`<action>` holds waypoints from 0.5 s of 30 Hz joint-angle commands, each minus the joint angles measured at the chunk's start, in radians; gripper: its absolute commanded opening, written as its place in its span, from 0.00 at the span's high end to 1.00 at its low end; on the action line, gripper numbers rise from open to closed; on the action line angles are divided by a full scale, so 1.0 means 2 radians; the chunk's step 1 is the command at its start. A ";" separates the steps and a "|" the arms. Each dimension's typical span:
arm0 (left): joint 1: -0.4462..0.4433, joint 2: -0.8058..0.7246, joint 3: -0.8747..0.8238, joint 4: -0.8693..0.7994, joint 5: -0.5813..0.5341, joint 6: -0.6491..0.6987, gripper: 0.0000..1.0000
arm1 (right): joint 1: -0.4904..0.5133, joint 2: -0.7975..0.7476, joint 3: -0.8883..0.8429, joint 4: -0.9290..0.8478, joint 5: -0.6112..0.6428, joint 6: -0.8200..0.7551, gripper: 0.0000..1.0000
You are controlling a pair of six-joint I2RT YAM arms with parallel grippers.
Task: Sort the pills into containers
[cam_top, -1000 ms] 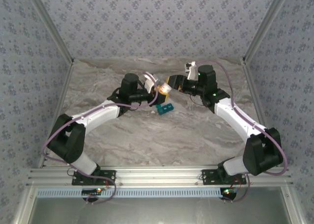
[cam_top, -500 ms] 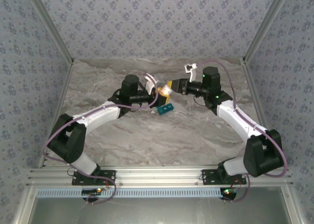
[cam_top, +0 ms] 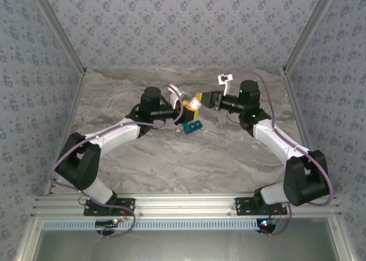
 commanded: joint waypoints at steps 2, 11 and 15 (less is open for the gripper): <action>0.011 -0.003 0.004 0.029 0.007 -0.004 1.00 | -0.010 -0.007 -0.008 -0.007 0.028 0.001 0.40; 0.011 -0.007 0.009 0.011 -0.004 0.011 1.00 | -0.016 -0.021 -0.023 -0.021 0.032 0.002 0.31; 0.011 -0.008 0.012 -0.008 -0.013 0.023 1.00 | -0.016 -0.038 -0.029 -0.015 0.027 0.020 0.23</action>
